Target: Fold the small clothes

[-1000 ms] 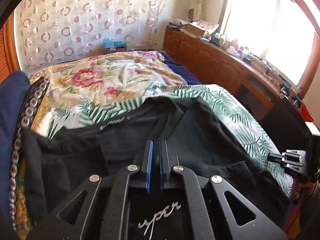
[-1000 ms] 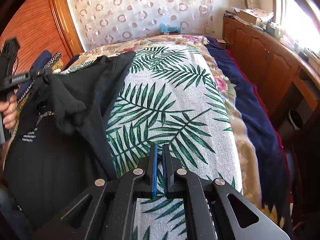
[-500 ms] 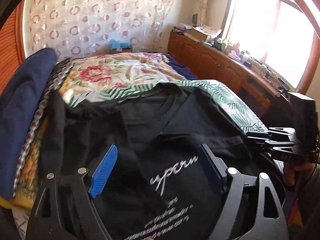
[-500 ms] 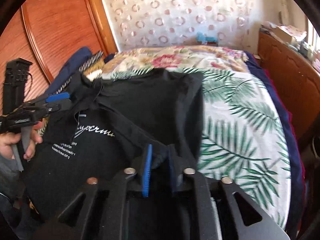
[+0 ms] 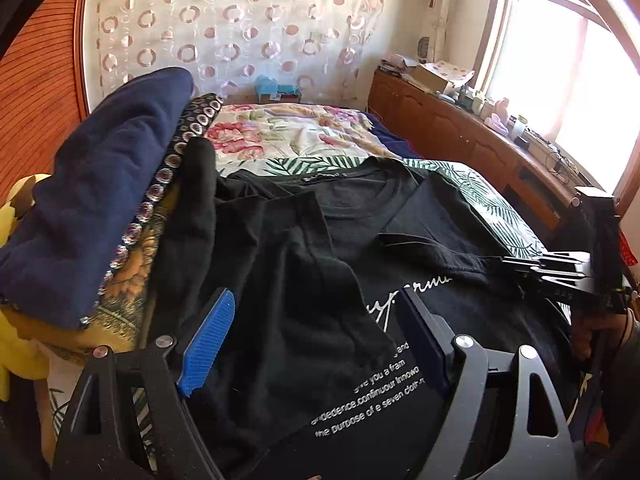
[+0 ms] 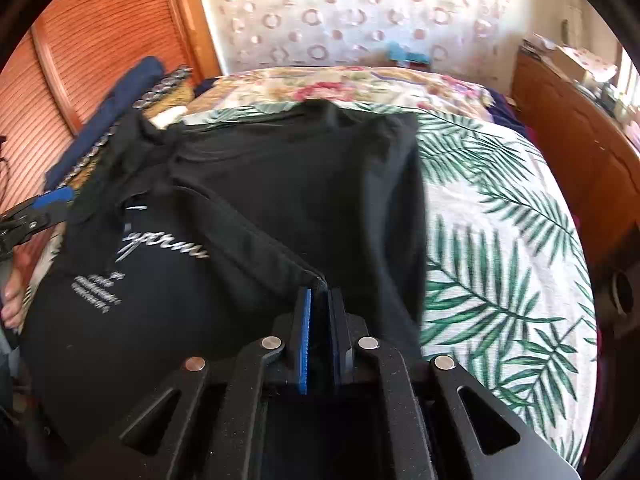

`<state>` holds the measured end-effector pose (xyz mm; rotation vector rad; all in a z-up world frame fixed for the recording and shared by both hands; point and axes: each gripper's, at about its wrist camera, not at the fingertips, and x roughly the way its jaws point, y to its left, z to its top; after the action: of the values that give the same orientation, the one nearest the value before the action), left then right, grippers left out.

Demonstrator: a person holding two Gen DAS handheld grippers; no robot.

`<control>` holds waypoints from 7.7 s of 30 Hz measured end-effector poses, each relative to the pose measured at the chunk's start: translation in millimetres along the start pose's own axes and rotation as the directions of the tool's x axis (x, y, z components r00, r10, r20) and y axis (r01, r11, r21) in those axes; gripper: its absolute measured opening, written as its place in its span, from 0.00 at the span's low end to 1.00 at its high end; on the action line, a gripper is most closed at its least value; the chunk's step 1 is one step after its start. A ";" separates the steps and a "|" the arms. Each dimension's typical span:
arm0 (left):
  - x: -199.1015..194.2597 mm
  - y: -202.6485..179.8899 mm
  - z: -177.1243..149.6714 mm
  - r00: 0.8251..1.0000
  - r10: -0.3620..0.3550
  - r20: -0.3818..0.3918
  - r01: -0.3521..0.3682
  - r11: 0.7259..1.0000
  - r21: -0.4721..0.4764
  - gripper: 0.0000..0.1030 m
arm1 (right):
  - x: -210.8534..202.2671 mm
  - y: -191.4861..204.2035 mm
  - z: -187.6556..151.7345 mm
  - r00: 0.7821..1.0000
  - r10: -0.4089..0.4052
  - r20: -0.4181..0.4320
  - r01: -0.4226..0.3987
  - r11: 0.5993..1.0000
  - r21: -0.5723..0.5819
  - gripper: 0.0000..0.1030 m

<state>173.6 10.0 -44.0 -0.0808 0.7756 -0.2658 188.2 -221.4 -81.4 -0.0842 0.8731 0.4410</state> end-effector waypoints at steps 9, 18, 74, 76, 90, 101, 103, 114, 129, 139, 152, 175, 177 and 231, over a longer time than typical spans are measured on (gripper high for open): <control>-6.7 2.0 -5.1 1.000 0.011 0.017 -0.011 1.000 0.002 0.81 | -18.6 40.1 -16.0 0.988 0.155 0.003 -0.154 0.985 -0.083 0.13; -11.9 6.0 -5.2 0.999 0.036 0.025 -0.036 0.999 -0.008 0.81 | -22.7 28.4 -13.4 0.985 0.172 0.031 -0.169 0.983 -0.066 0.28; 27.2 55.0 91.1 0.963 0.268 0.011 -0.268 0.963 0.042 0.05 | 61.2 -73.3 86.5 0.997 -0.066 0.038 0.065 0.997 0.029 0.57; 27.4 54.2 91.2 0.965 0.260 0.015 -0.261 0.964 0.045 0.05 | 67.9 -74.5 91.9 0.999 -0.030 0.036 0.029 0.999 0.036 0.58; 21.0 41.9 89.7 0.973 0.228 0.037 -0.230 0.972 0.055 0.05 | 95.0 -68.1 106.2 0.998 -0.060 0.018 0.061 0.998 -0.024 0.59; 2.2 34.5 86.8 0.979 0.191 0.070 -0.194 0.980 0.052 0.05 | 89.2 -61.1 108.0 1.000 0.003 0.010 -0.002 0.996 -0.092 0.06; -12.6 31.6 84.6 0.979 0.180 0.098 -0.185 0.982 0.046 0.05 | 74.1 -62.4 106.9 0.998 0.028 0.057 -0.024 0.997 -0.073 0.05; -91.7 23.1 39.1 0.962 0.174 0.209 -0.181 0.983 0.018 0.05 | -40.0 -46.6 55.8 0.969 0.038 0.245 -0.019 0.997 -0.081 0.05; -148.9 14.6 -66.7 0.961 0.131 0.244 -0.136 0.991 0.000 0.05 | -131.8 -22.0 -81.6 0.949 -0.005 0.316 0.022 0.999 -0.049 0.05; -178.8 4.3 -120.7 0.971 0.098 0.217 -0.101 0.995 0.003 0.05 | -203.8 -1.0 -163.8 0.957 -0.001 0.289 0.007 1.000 -0.020 0.05; -164.0 10.4 -165.2 0.989 0.088 0.117 -0.088 0.996 -0.001 0.24 | -216.9 6.4 -205.9 0.989 -0.037 0.145 0.045 0.998 -0.050 0.06; -149.7 28.0 -122.2 0.974 0.155 0.163 -0.154 0.988 -0.017 0.76 | -221.3 -0.2 -172.9 0.968 -0.084 0.238 0.107 0.991 -0.086 0.73; -141.1 30.6 -120.0 0.976 0.162 0.148 -0.161 0.987 -0.018 0.76 | -203.3 -6.4 -166.1 0.972 -0.083 0.220 0.103 0.991 -0.082 0.73; -167.0 29.5 -102.9 0.977 0.003 0.215 0.017 0.996 -0.087 0.09 | -201.5 14.0 -148.3 0.975 -0.096 0.198 0.126 0.981 -0.148 0.09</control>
<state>-6.3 85.5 -8.7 -0.1931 0.5711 -0.2250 -37.2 -314.1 -23.1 -0.2341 0.6401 0.4064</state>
